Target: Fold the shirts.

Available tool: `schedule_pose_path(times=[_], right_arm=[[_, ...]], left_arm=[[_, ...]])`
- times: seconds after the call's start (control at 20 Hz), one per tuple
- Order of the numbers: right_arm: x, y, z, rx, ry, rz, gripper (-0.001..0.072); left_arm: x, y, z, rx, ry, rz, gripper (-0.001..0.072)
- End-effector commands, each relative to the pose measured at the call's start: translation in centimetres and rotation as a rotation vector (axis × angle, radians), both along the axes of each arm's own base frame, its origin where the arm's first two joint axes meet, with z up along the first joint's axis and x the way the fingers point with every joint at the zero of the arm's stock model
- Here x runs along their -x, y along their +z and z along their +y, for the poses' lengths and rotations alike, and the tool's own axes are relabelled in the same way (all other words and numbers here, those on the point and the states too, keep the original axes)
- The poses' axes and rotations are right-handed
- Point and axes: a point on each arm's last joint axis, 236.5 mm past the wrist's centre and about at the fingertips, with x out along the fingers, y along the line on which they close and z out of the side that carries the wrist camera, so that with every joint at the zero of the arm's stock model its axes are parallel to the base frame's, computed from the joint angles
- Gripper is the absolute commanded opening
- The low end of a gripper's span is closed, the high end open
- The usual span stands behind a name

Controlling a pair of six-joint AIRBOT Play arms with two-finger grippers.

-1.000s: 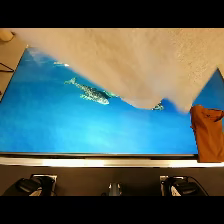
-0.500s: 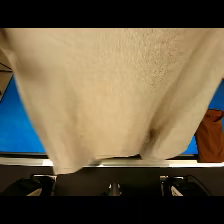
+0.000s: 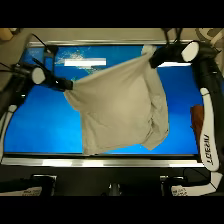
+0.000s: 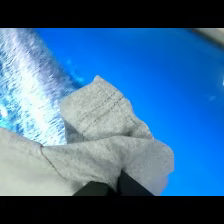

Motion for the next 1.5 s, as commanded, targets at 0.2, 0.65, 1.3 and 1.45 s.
schedule_pose_path(times=[0.2,0.65,1.3,1.45], right_arm=[[3.5,-6.0,-0.8,-0.128,-0.01,0.327,0.0541],[19.8,-11.6,-17.8,-0.084,-0.181,0.946,0.0486],[24.1,-16.4,-15.7,-0.125,-0.223,0.942,0.0492],[26.3,-19.4,-12.5,-0.24,-0.207,0.959,0.0514]], left_arm=[[3.6,-5.4,-0.7,0.076,-0.039,0.292,0.0557],[22.2,-10.5,-1.9,0.467,0.072,0.596,0.053],[27.5,-16.8,-8.8,0.626,0.151,0.629,0.0476],[27.0,-16.7,-9.1,0.625,0.122,0.6,0.003]])
